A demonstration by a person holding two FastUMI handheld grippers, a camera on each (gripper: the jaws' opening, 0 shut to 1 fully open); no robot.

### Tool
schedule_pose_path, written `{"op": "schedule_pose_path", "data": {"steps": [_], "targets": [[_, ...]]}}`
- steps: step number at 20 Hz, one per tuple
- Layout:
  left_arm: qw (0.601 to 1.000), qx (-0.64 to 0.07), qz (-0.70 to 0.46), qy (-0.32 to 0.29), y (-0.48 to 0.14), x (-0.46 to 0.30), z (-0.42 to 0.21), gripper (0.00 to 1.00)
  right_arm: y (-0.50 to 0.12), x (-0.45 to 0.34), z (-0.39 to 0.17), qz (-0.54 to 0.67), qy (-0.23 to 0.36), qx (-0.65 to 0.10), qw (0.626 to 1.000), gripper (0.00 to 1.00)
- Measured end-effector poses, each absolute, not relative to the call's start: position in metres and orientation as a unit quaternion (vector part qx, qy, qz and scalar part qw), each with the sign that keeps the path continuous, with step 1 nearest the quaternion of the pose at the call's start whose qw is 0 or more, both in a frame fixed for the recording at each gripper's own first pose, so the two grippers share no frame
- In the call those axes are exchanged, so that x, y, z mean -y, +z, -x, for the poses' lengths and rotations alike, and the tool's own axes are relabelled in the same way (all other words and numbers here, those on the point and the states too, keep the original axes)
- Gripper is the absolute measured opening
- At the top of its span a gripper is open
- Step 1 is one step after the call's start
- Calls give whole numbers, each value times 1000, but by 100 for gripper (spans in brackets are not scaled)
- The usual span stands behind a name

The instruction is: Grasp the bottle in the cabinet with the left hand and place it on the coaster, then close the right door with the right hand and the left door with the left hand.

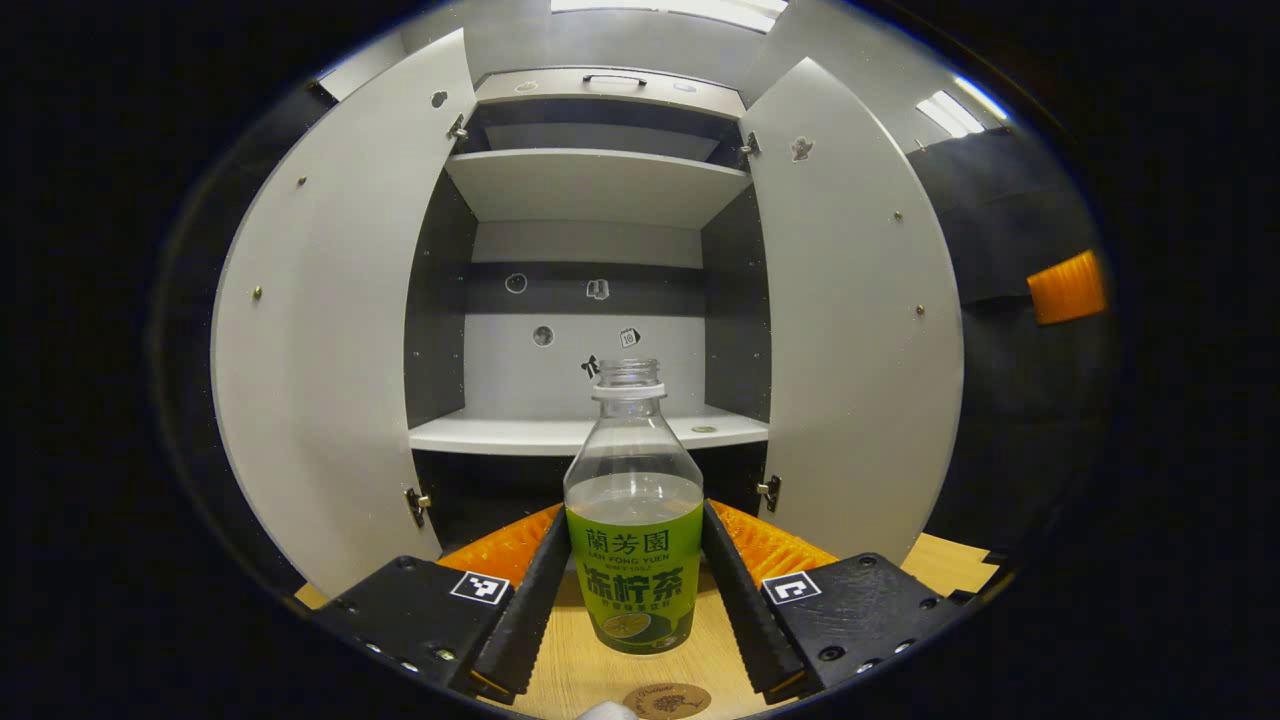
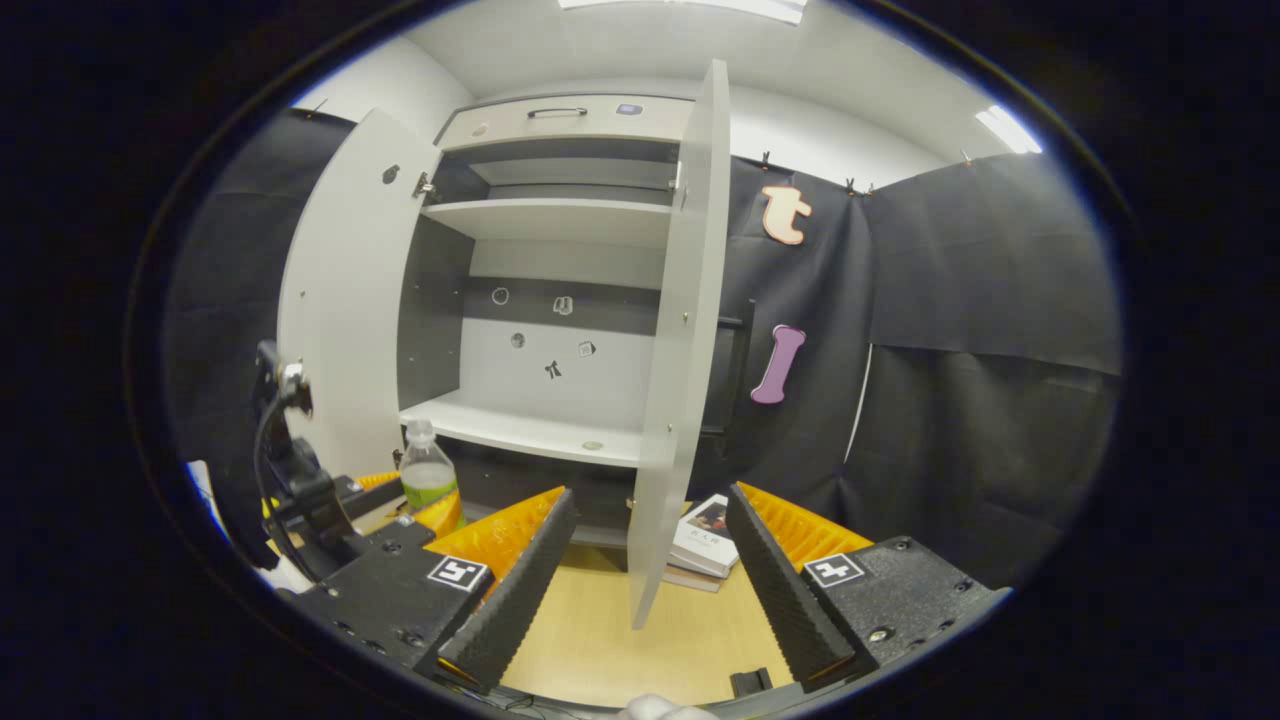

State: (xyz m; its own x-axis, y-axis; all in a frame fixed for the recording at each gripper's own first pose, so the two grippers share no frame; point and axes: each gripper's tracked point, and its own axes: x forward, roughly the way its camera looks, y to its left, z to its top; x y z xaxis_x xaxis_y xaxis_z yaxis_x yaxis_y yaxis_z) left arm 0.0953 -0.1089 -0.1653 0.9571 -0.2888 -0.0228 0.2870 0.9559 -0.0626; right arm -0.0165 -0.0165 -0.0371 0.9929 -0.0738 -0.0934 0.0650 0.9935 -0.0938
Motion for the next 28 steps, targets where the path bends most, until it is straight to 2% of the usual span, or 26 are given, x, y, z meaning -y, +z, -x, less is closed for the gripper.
{"op": "schedule_pose_path", "data": {"steps": [4,5,7,12,13,23,24,25,27,28], "targets": [[985,-6,39,-168,-213,120,-77,77,-41,25,17,54,-40,-56,996,96],[984,-7,46,-174,-226,123,-73,77,-43,27,17,58,-41,-60,996,100],[982,-18,54,-182,-251,128,-66,76,-46,31,17,67,-46,-69,994,96],[979,-32,42,-196,-301,137,-54,77,-56,34,20,85,-47,-88,991,96],[979,-30,41,-196,-305,138,-54,77,-57,34,20,90,-46,-92,991,100],[977,-39,8,-210,-340,145,-47,77,-62,26,28,99,-36,-102,989,99],[977,-41,11,-211,-341,144,-46,82,-62,27,29,101,-36,-102,989,99],[978,-41,14,-204,-339,141,-47,80,-61,27,29,103,-36,-100,989,99],[980,-42,18,-194,-333,136,-48,95,-60,27,30,102,-37,-98,989,99],[980,-36,21,-193,-324,134,-50,98,-61,28,30,102,-40,-98,989,99]]}}
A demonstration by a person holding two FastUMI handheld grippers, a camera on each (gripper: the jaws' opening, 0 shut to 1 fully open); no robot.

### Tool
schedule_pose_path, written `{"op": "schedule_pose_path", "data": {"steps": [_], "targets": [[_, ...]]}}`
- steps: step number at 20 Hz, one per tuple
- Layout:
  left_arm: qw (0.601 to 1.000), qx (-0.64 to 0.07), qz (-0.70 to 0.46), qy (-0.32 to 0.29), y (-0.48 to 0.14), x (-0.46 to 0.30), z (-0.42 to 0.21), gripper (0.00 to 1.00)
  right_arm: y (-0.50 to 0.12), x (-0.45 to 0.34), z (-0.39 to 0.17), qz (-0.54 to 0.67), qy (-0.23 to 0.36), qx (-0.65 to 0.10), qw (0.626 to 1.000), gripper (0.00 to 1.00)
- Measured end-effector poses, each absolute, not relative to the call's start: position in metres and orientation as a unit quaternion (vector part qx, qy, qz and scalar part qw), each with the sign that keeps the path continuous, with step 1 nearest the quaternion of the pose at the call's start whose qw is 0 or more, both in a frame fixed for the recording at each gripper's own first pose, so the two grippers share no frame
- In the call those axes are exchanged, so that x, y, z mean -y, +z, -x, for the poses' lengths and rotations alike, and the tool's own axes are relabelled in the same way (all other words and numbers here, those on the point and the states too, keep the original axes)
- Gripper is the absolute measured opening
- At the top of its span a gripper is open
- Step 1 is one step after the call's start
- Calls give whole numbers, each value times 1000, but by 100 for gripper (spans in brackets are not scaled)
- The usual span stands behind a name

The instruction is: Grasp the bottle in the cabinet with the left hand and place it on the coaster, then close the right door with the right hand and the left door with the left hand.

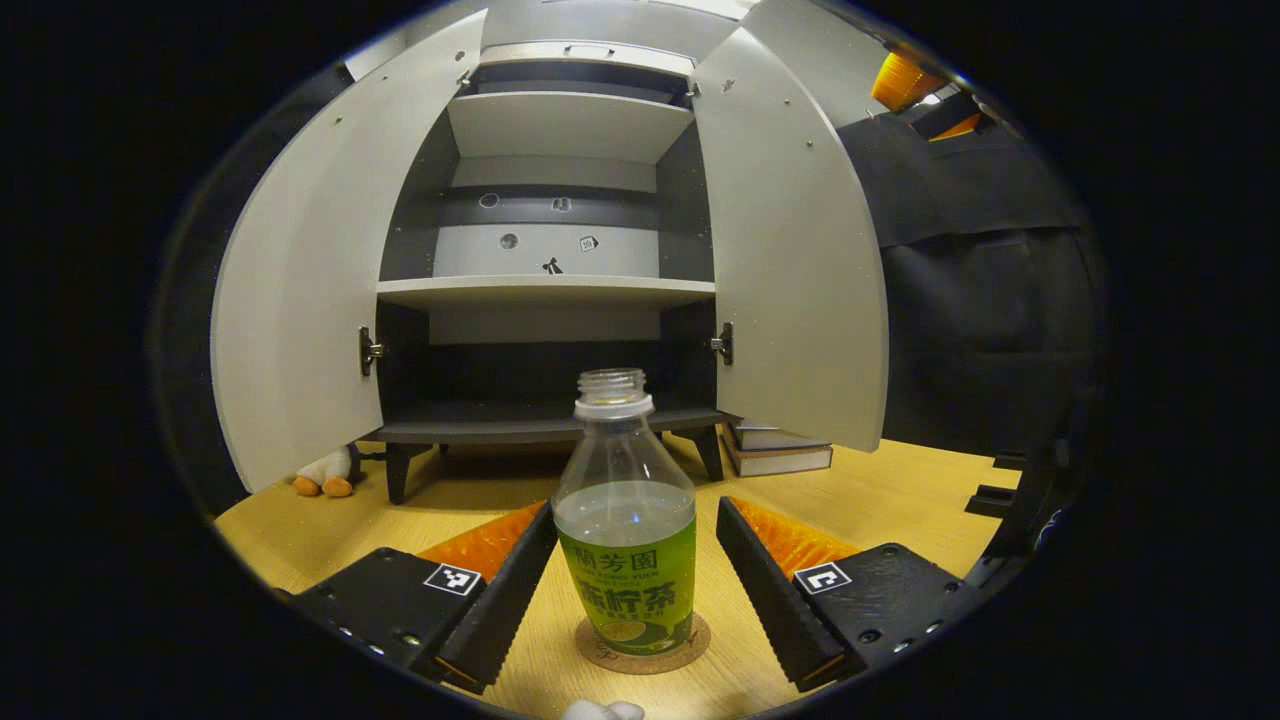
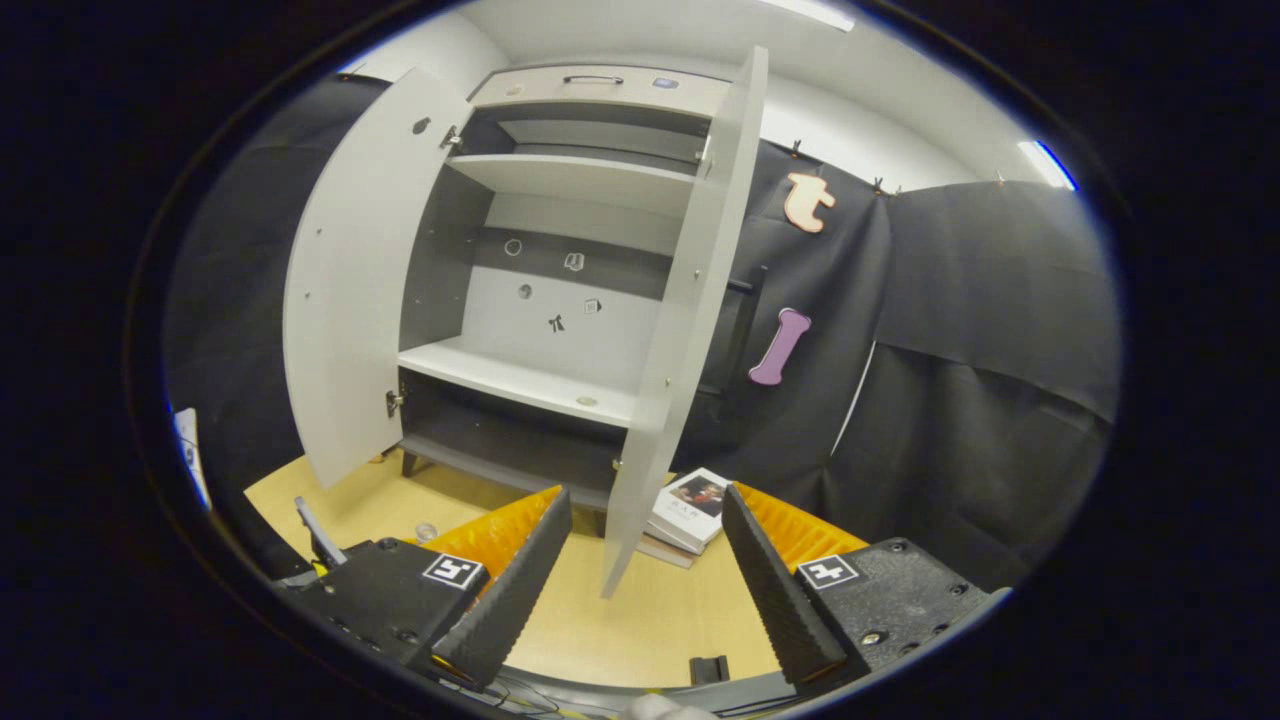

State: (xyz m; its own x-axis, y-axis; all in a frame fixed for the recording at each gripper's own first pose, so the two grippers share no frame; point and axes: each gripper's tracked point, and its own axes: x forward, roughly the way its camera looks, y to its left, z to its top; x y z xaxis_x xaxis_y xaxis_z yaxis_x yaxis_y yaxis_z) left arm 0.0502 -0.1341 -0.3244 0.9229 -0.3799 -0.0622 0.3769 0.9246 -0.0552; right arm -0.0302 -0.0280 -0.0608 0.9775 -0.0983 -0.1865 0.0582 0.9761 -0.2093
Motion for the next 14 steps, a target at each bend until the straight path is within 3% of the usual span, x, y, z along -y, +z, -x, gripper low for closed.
{"op": "schedule_pose_path", "data": {"steps": [6,14], "targets": [[983,3,21,-181,-260,123,-56,98,-54,26,31,85,-40,-86,992,99],[984,56,60,-159,-130,92,-45,97,-36,24,27,48,-40,-52,997,99]]}}
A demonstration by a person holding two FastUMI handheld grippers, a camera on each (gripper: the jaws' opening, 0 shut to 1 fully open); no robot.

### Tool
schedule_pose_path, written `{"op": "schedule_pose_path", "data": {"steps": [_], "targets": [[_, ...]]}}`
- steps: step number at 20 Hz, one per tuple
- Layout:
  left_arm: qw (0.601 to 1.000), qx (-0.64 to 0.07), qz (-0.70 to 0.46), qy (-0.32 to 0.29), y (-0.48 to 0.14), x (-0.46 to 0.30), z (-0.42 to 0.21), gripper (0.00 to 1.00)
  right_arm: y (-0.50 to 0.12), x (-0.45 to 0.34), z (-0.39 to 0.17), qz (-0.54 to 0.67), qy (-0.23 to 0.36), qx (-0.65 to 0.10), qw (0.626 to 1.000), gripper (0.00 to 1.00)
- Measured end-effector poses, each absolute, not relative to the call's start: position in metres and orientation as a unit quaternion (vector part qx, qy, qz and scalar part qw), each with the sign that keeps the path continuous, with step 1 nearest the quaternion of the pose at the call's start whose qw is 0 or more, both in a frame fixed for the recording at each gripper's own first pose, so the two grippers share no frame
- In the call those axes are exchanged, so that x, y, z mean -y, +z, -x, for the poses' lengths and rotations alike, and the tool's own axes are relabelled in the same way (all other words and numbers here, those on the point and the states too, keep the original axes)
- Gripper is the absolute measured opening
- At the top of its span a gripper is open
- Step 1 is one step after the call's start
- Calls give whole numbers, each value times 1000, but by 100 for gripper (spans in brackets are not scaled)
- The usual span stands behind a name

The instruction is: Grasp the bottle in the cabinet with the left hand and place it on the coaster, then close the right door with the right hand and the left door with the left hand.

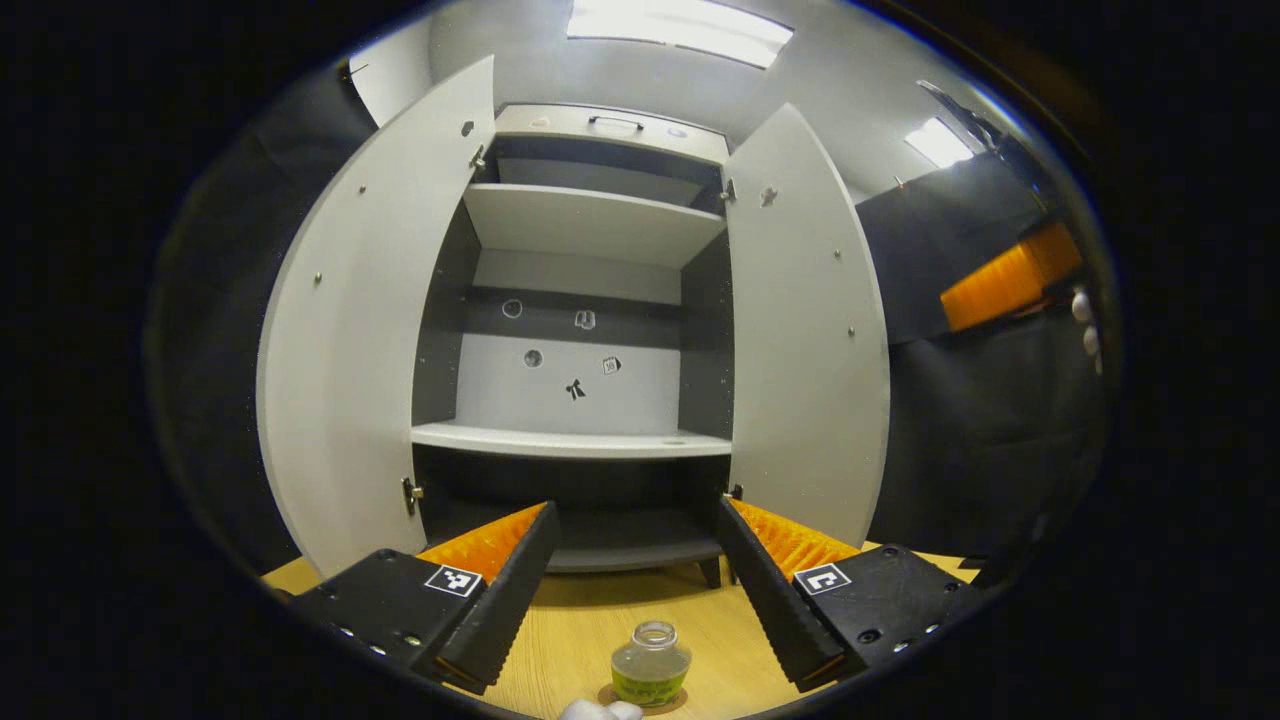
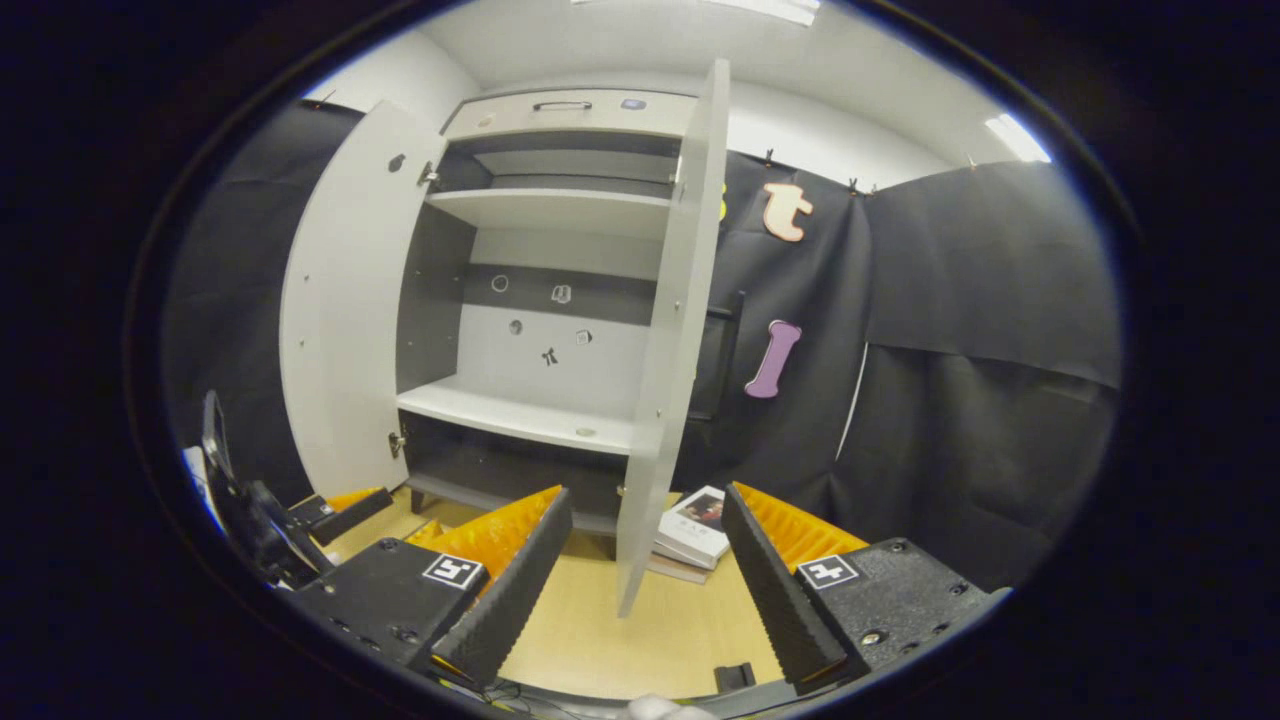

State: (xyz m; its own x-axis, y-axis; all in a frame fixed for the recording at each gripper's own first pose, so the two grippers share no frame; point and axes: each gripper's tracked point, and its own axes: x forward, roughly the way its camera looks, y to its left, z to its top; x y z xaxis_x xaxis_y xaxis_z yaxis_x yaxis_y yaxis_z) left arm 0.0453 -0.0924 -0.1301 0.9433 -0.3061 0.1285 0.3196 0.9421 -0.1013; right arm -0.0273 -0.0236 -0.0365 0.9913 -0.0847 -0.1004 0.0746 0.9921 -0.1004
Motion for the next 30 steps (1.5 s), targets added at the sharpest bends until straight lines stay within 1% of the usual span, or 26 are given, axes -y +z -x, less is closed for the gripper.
{"op": "schedule_pose_path", "data": {"steps": [4,5,6,7,11,15,19,21,24,29,30], "targets": [[987,79,44,-131,-64,52,-38,97,-24,28,22,35,-44,-27,998,99],[989,77,36,-121,-54,40,-37,99,-20,31,21,33,-47,-22,998,99],[991,69,29,-114,-47,29,-34,97,-16,35,20,28,-49,-17,998,99],[992,57,24,-106,-44,18,-32,97,-12,39,17,22,-52,-12,998,99],[998,16,8,-59,-43,-28,-14,98,5,63,6,13,-66,9,998,99],[999,-20,1,-25,-57,-55,4,98,16,96,-13,11,-80,11,997,99],[999,-34,6,-10,-61,-56,14,97,27,134,-39,6,-87,9,996,99],[999,-30,6,-8,-55,-52,15,97,36,148,-54,4,-87,11,996,99],[1000,-26,9,1,-50,-48,18,97,43,156,-76,-4,-68,5,998,99],[999,-27,21,16,-48,-42,16,97,47,146,-100,-6,-26,-1,1000,99],[999,-30,20,18,-50,-41,16,97,45,146,-105,-3,-25,-2,1000,99]]}}
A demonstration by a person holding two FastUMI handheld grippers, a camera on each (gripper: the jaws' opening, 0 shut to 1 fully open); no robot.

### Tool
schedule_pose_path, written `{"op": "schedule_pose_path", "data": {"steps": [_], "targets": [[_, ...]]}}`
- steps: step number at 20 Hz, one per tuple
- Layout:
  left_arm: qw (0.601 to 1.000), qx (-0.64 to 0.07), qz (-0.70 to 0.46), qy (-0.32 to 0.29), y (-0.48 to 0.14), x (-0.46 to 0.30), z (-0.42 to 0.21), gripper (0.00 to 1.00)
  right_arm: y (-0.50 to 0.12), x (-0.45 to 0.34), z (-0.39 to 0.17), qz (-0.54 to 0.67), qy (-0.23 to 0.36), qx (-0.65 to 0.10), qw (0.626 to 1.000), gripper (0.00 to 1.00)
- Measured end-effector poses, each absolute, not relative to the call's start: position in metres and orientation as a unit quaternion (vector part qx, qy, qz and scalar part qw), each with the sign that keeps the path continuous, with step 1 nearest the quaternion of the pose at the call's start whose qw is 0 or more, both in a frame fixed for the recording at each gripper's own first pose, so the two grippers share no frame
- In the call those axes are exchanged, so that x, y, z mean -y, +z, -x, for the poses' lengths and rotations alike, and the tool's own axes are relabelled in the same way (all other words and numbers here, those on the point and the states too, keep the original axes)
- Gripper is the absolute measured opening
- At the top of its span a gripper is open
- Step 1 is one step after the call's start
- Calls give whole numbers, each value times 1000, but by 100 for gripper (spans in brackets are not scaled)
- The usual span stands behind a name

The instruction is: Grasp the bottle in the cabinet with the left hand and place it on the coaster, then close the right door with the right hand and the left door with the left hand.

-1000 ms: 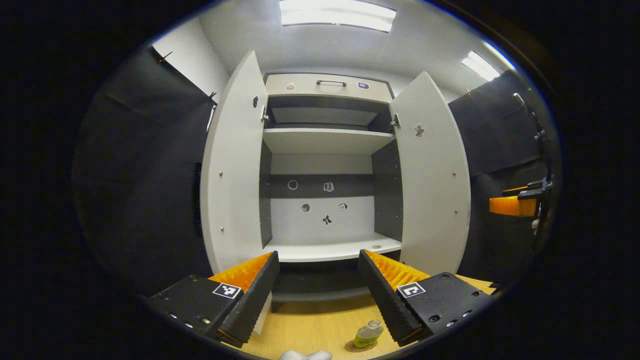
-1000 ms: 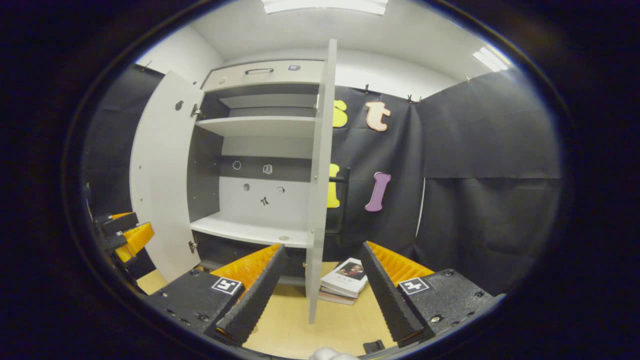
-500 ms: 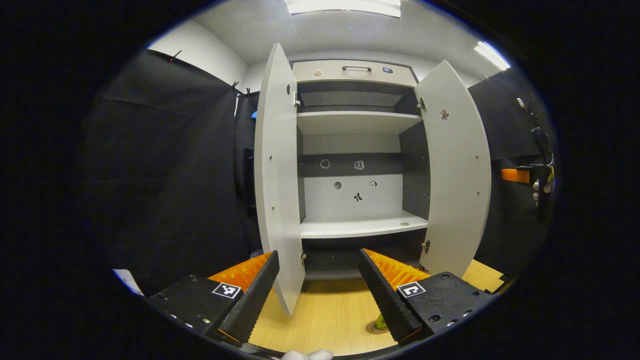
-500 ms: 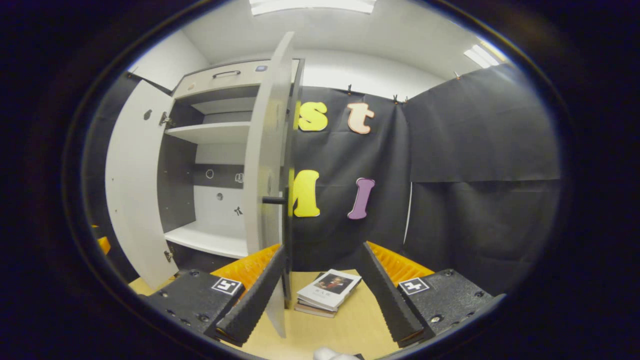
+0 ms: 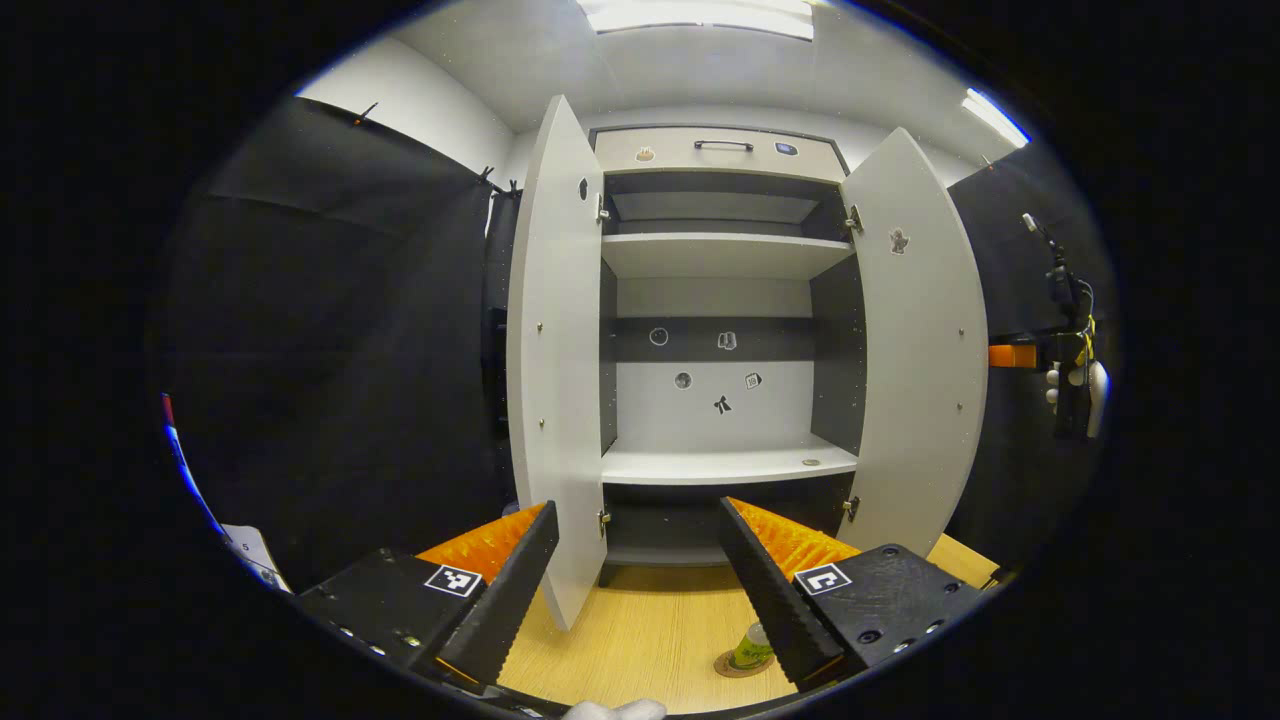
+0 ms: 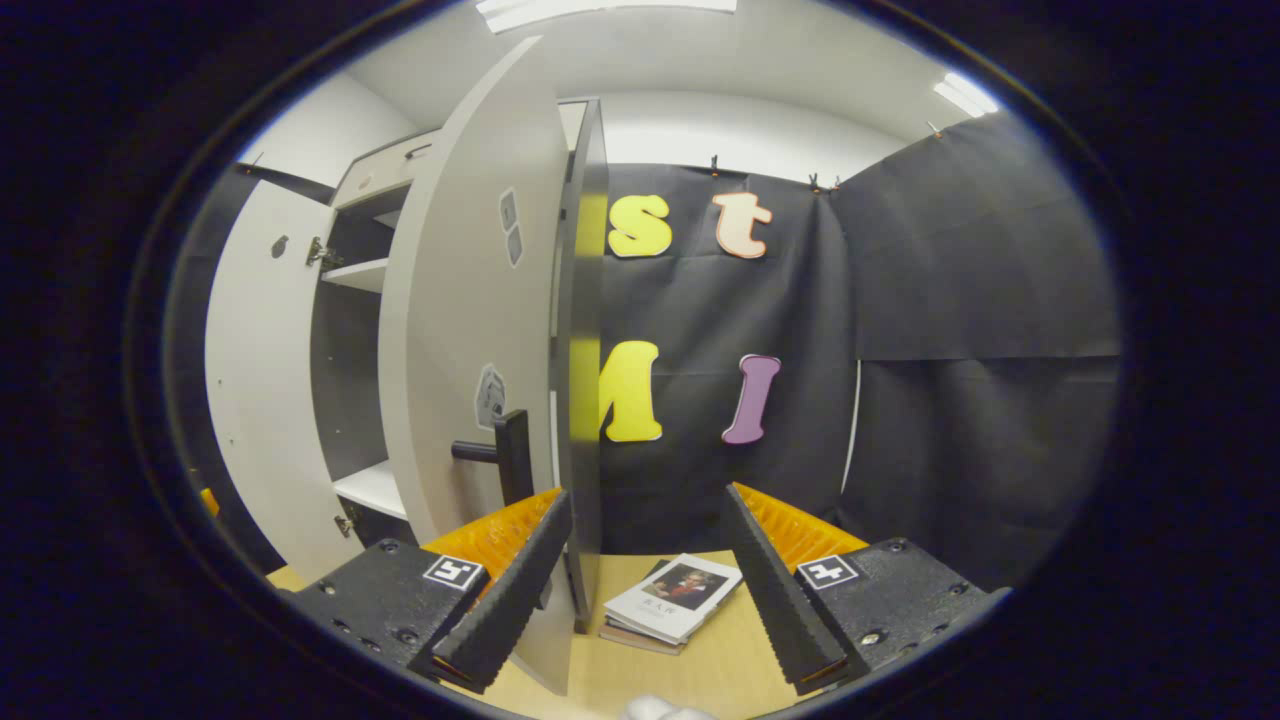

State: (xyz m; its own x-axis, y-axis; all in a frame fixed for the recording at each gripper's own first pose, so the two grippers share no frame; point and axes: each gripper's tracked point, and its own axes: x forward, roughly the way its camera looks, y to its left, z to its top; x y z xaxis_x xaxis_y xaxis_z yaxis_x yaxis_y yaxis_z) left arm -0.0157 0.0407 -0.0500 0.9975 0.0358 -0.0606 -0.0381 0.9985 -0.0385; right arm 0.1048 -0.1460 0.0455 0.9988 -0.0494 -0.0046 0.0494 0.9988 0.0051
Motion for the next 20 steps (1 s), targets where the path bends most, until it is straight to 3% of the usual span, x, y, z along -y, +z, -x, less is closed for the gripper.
{"op": "schedule_pose_path", "data": {"steps": [14,20], "targets": [[998,-44,26,26,-59,-34,15,98,45,113,-101,-10,-6,-15,1000,96],[998,-40,28,33,-56,-37,19,98,43,58,-106,-6,45,-14,999,96]]}}
